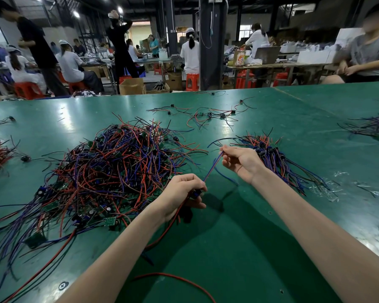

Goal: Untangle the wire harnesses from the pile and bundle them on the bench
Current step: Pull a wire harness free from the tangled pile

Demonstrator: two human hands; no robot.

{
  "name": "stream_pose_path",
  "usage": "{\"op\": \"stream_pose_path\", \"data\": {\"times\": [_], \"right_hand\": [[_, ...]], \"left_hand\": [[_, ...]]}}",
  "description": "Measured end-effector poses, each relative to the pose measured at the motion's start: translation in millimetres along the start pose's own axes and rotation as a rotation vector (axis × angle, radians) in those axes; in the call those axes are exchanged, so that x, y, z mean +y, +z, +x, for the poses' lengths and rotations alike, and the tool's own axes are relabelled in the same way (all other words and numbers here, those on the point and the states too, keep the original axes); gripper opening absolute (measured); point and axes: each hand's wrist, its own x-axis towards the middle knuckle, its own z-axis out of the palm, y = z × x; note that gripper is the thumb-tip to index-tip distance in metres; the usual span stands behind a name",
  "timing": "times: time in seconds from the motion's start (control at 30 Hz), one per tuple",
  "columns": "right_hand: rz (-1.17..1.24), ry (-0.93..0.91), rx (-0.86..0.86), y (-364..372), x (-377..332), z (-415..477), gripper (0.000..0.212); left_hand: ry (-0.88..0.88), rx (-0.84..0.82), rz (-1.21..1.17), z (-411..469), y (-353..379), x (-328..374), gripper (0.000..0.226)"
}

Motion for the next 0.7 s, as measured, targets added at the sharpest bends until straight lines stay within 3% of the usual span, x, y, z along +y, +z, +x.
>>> {"op": "stream_pose_path", "data": {"times": [0.17, 0.33, 0.57, 0.63, 0.7], "right_hand": [[-0.029, -0.006, 0.042, 1, -1, 0, 0.013], [-0.181, -0.129, 0.12, 0, 3, 1, 0.013], [-0.777, -0.563, 0.197, -5, 13, 3, 0.011], [-0.804, -0.608, 0.209, -5, 13, 3, 0.008], [-0.727, -0.539, 0.23, -4, 9, 3, 0.01]], "left_hand": [[-0.001, -0.005, -0.005, 0, 0, 1, 0.026], [0.006, -0.007, -0.019, 0, 1, 1, 0.026], [0.008, -0.011, -0.02, 0, 0, 0, 0.025], [0.008, -0.011, -0.02, 0, 0, 1, 0.026], [0.01, -0.012, -0.027, 0, -1, 1, 0.025]]}}
